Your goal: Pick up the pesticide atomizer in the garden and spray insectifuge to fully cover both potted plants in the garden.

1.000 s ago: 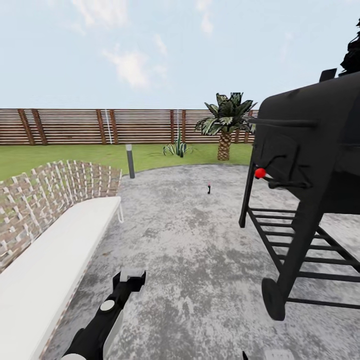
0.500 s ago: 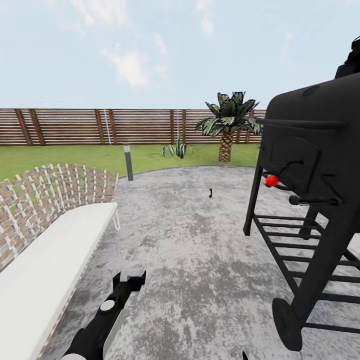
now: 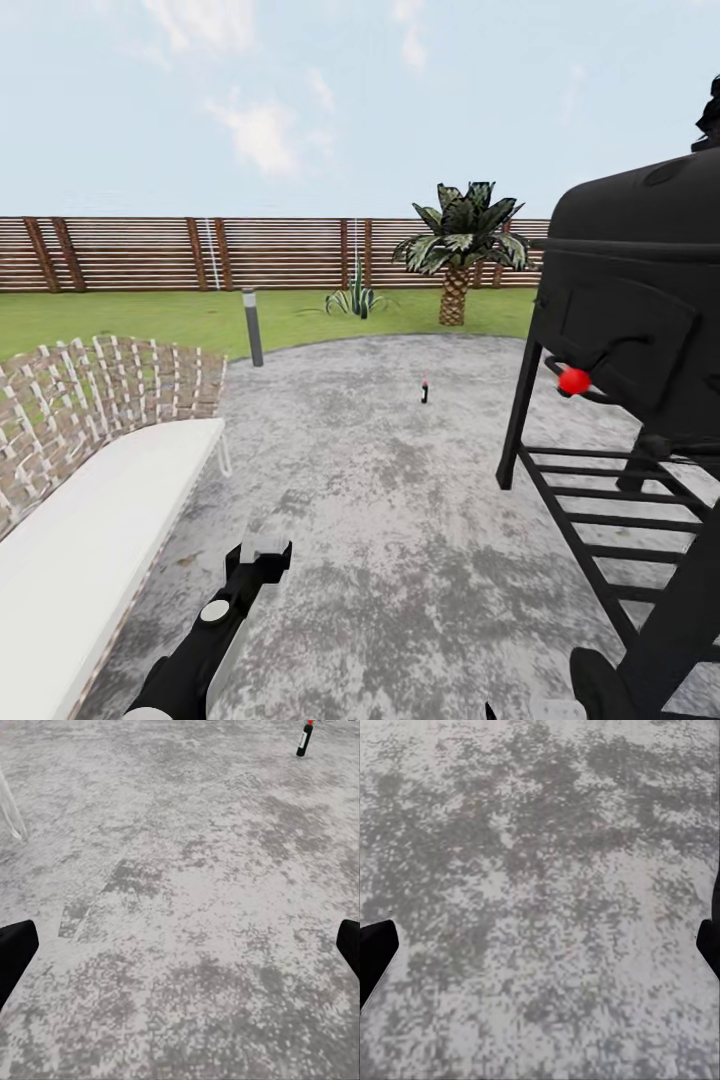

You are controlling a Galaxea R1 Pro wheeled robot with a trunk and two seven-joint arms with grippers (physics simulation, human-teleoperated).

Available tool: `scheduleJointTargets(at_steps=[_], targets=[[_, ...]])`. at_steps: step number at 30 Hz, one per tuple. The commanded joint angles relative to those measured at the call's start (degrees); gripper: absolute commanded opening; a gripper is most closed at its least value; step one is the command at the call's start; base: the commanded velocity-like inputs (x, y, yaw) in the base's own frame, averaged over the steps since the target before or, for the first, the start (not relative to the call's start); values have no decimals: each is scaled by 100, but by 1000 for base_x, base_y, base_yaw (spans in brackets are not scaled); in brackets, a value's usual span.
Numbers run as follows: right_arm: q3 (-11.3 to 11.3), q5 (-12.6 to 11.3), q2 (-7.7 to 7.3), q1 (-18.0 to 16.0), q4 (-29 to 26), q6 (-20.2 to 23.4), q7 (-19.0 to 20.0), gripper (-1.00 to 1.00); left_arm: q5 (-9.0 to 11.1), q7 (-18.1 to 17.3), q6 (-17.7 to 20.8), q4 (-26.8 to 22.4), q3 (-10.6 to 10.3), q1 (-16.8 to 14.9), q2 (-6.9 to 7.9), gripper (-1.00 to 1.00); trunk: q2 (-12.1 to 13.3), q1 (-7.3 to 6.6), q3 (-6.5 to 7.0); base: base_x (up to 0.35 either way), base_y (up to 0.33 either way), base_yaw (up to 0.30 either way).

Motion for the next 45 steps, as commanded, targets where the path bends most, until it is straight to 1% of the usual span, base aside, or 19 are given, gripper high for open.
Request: scheduleJointTargets(at_steps=[1, 13, 45], targets=[[-2, 0, 0, -3, 3, -17, 2, 100, -31, -1, -18, 2, 13, -3, -4, 100, -2, 2, -6, 336, 0, 0], [-3, 0, -1, -3, 3, -17, 2, 100, -31, -1, -18, 7, 13, -3, -4, 100, -2, 2, -6, 336, 58, 0], [-7, 0, -1, -3, 3, -17, 2, 100, -31, -1, -18, 9, 5, -3, -4, 100, -2, 2, -6, 336, 1, 0]])
